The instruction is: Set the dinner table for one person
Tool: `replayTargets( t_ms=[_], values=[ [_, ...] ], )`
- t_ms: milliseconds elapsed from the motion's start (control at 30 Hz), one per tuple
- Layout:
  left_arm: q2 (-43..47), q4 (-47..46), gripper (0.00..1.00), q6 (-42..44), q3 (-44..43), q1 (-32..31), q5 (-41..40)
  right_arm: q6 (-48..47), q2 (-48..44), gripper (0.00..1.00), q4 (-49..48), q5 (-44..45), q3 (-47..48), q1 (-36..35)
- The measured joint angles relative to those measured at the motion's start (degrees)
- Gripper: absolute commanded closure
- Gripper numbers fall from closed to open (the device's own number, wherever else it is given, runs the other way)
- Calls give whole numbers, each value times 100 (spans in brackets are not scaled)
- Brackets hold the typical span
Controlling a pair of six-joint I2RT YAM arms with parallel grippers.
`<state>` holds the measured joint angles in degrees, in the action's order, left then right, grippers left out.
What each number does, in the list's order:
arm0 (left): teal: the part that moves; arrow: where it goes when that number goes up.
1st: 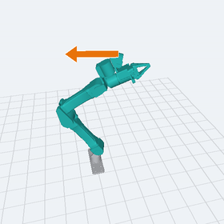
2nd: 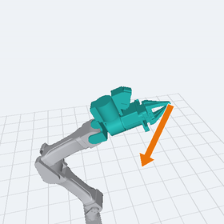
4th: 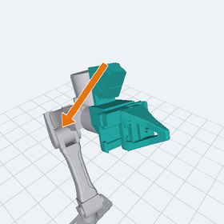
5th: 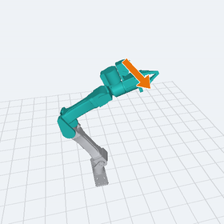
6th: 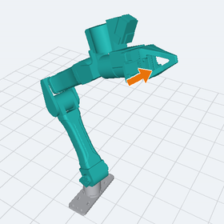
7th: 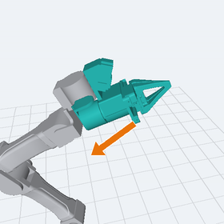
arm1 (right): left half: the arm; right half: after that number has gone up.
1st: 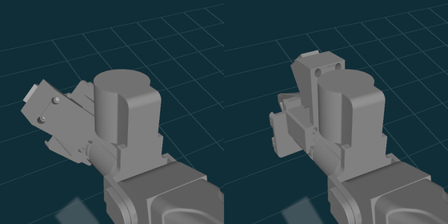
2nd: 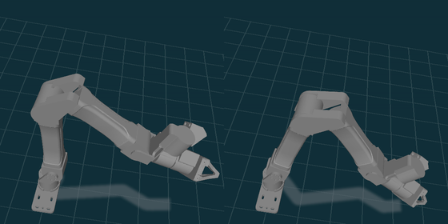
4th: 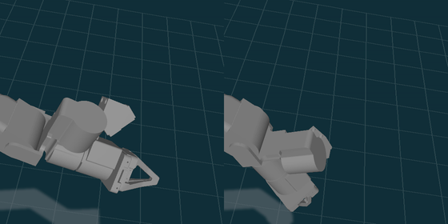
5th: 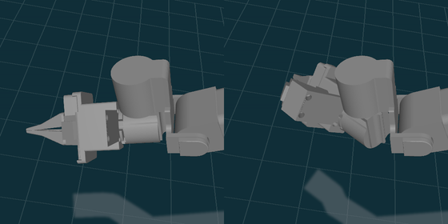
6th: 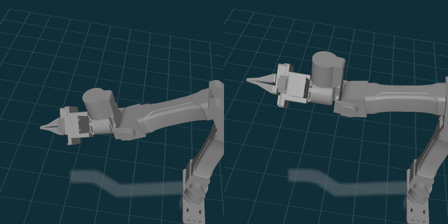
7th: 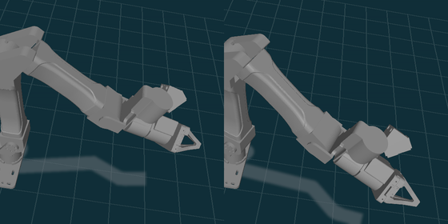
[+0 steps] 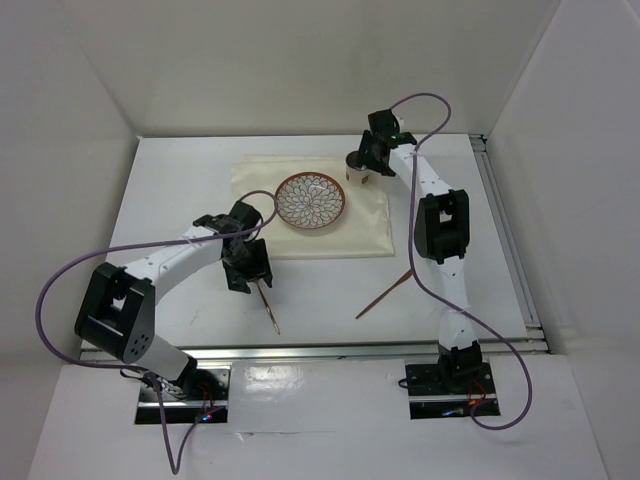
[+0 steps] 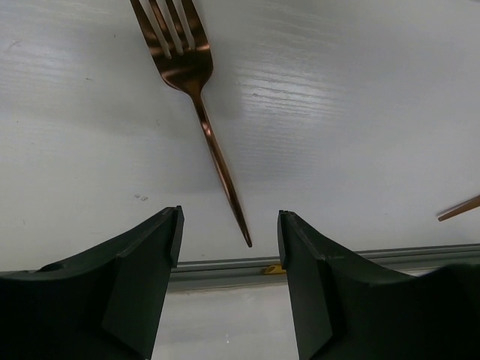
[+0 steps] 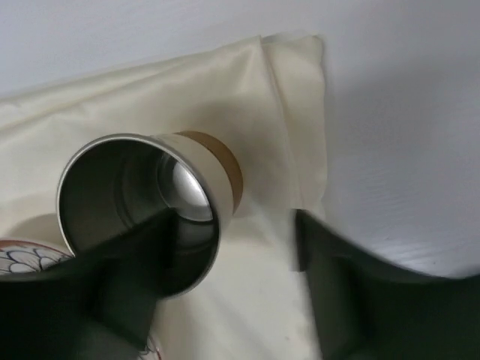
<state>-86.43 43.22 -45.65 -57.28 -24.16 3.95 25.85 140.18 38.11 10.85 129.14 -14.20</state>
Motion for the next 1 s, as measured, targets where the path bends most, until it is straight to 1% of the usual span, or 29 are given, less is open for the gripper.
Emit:
replayTargets(
  t_ms=[67, 133, 233, 333, 367, 400, 533, 700, 767, 800, 900, 933, 967, 1000],
  values=[
    [0, -7, 30, -15, 0, -4, -7, -15, 0, 5, 9, -4, 0, 2],
    [-7, -22, 30, -59, 0, -22, -26, -17, -20, 0, 4, -11, 0, 11],
    [-44, -98, 32, -125, 7, -61, -66, -20, -197, 0, 4, -35, -87, 11],
    [-114, -216, 35, -175, 57, -125, -127, -20, -817, 0, -31, -85, -525, 11],
    [-138, -256, 36, -236, 87, -160, -164, -20, -1078, 0, -52, -101, -673, 11],
    [-181, -286, 41, -282, 109, -201, -221, -20, -1412, 0, -125, -127, -887, 11],
    [-365, -481, 50, -542, 260, -339, -413, -17, -2802, 0, -339, -181, -1624, 11],
    [-439, -870, 52, -820, 693, -380, -535, -26, -4181, 0, -647, -160, -2485, 24],
    [-442, -898, 55, -903, 715, -376, -501, -33, -4601, 0, -721, -166, -3021, 44],
    [-446, -907, 65, -940, 715, -376, -501, -37, -4784, 0, -743, -181, -3318, 66],
    [-455, -999, 85, -1073, 732, -376, -492, -46, -5248, 0, -697, -203, -4218, 170],
    [-446, -1010, 96, -1115, 730, -376, -485, -46, -5399, 0, -682, -205, -4513, 214],
    [-428, -1001, 100, -1161, 732, -376, -490, -44, -5530, 0, -623, -216, -4765, 254],
    [-398, -979, 100, -1174, 732, -378, -520, -42, -5665, 0, -529, -223, -4992, 286]
  ],
)
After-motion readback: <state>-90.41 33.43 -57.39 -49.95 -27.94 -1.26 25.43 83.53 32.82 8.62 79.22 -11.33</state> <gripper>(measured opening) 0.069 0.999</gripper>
